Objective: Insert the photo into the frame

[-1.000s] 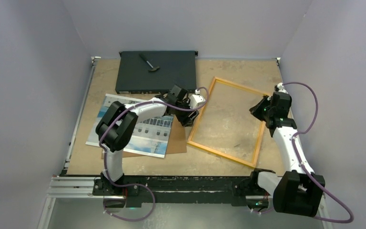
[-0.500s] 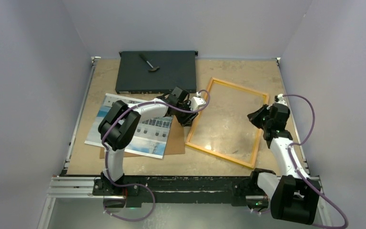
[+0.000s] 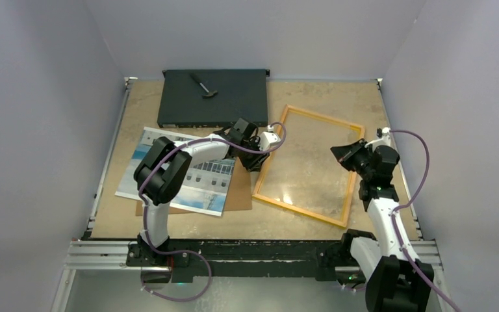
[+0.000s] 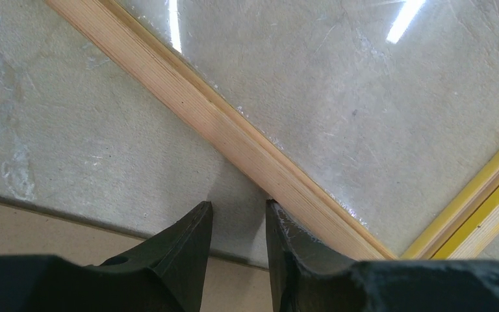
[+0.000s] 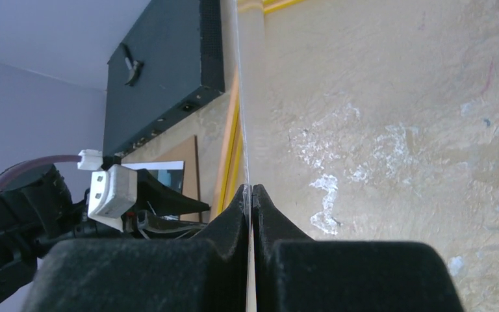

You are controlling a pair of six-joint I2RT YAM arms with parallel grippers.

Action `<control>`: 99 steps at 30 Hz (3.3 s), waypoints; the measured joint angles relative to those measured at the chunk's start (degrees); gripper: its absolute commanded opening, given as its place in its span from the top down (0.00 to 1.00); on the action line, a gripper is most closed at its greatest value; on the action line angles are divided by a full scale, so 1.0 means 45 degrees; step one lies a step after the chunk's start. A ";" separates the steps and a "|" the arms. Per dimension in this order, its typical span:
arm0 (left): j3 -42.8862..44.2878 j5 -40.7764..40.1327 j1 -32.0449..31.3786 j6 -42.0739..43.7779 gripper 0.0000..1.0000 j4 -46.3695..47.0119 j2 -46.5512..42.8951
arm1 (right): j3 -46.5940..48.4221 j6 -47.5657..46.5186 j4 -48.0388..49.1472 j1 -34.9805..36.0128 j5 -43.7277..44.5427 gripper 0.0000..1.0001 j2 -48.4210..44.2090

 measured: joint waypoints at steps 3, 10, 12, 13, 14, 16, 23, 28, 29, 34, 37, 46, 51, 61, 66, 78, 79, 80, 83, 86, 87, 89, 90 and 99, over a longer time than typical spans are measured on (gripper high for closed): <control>0.0000 -0.0049 0.0005 0.0015 0.66 -0.0005 0.0000 | -0.0374 0.0408 0.0505 -0.0063 0.0005 1.00 0.0398; 0.0000 -0.0141 0.0015 0.0141 0.67 -0.0024 0.0000 | -0.0563 0.1715 0.1098 -0.0257 -0.0374 1.00 0.0937; 0.0000 -0.0151 0.0019 0.0151 0.67 -0.0024 0.0000 | -0.0534 0.2166 0.1302 -0.0262 -0.0651 1.00 0.0923; 0.0000 -0.0155 0.0019 0.0170 0.67 -0.0024 0.0000 | -0.0500 0.2390 0.1345 -0.0262 -0.0772 1.00 0.0908; 0.0000 -0.0155 0.0019 0.0194 0.67 -0.0024 0.0000 | -0.0437 0.2599 0.1370 -0.0262 -0.0884 1.00 0.0903; 0.0000 -0.0155 0.0019 0.0219 0.67 -0.0024 0.0000 | -0.0204 0.2963 0.1302 -0.0262 -0.1098 1.00 0.0899; 0.0000 -0.0160 0.0019 0.0228 0.68 -0.0024 0.0000 | 0.0685 0.3589 0.0418 -0.0253 -0.1350 1.00 0.1035; 0.0000 -0.0170 0.0019 0.0228 0.68 -0.0024 0.0000 | 0.1064 0.3784 -0.0049 -0.0248 -0.1345 1.00 0.1166; 0.0000 -0.0175 0.0019 0.0228 0.68 -0.0024 0.0000 | 0.1103 0.3842 -0.0170 -0.0248 -0.1341 1.00 0.1161; 0.0000 -0.0175 0.0019 0.0233 0.68 -0.0024 0.0000 | 0.1205 0.4070 -0.0442 -0.0248 -0.1331 1.00 0.1166; 0.0000 -0.0175 0.0019 0.0233 0.69 -0.0024 0.0000 | 0.1258 0.4235 -0.0617 -0.0248 -0.1331 1.00 0.1156; 0.0000 -0.0175 0.0019 0.0228 0.70 -0.0019 0.0000 | 0.1302 0.4988 -0.1404 -0.0238 -0.1190 1.00 0.0665; 0.0000 -0.0170 0.0015 0.0228 0.71 -0.0019 0.0000 | 0.1520 0.5017 -0.2147 -0.0160 -0.1117 1.00 0.0602; 0.0000 -0.0136 0.0029 0.0228 0.72 -0.0019 0.0000 | 0.1783 0.3939 -0.2336 -0.0136 -0.1073 1.00 0.0801; -0.0005 -0.0092 0.0107 0.0228 0.73 -0.0029 0.0000 | 0.1909 0.3293 -0.2244 -0.0151 -0.1044 1.00 0.1307; -0.0005 -0.0092 0.0165 0.0233 0.73 -0.0039 0.0000 | 0.1904 0.2497 -0.2127 -0.0194 -0.1005 1.00 0.1554; -0.0005 -0.0102 0.0175 0.0233 0.73 -0.0044 0.0000 | 0.1904 0.2399 -0.2074 -0.0233 -0.1073 1.00 0.1661; -0.0005 -0.0121 0.0189 0.0238 0.74 -0.0044 0.0000 | 0.1909 0.2297 -0.2021 -0.0277 -0.1151 1.00 0.1797; -0.0005 -0.0160 0.0253 0.0248 0.74 -0.0063 0.0000 | 0.1972 0.1996 -0.1855 -0.0398 -0.1307 1.00 0.2273; -0.0005 -0.0165 0.0262 0.0330 0.74 -0.0073 0.0000 | 0.1982 0.1681 -0.1724 -0.0418 -0.1336 1.00 0.2608; -0.0005 -0.0165 0.0262 0.0335 0.74 -0.0073 0.0000 | 0.1982 0.1569 -0.1685 -0.0423 -0.1341 1.00 0.2667; -0.0005 -0.0165 0.0262 0.0340 0.74 -0.0078 0.0000 | 0.1982 0.1409 -0.1656 -0.0423 -0.1355 0.99 0.2657; -0.0005 -0.0165 0.0262 0.0340 0.74 -0.0078 0.0000 | 0.1982 0.1355 -0.1617 -0.0423 -0.1409 0.99 0.2633; 0.0000 -0.0160 0.0257 0.0340 0.75 -0.0078 0.0000 | 0.1957 0.1486 -0.1030 -0.0403 -0.2079 0.97 0.2370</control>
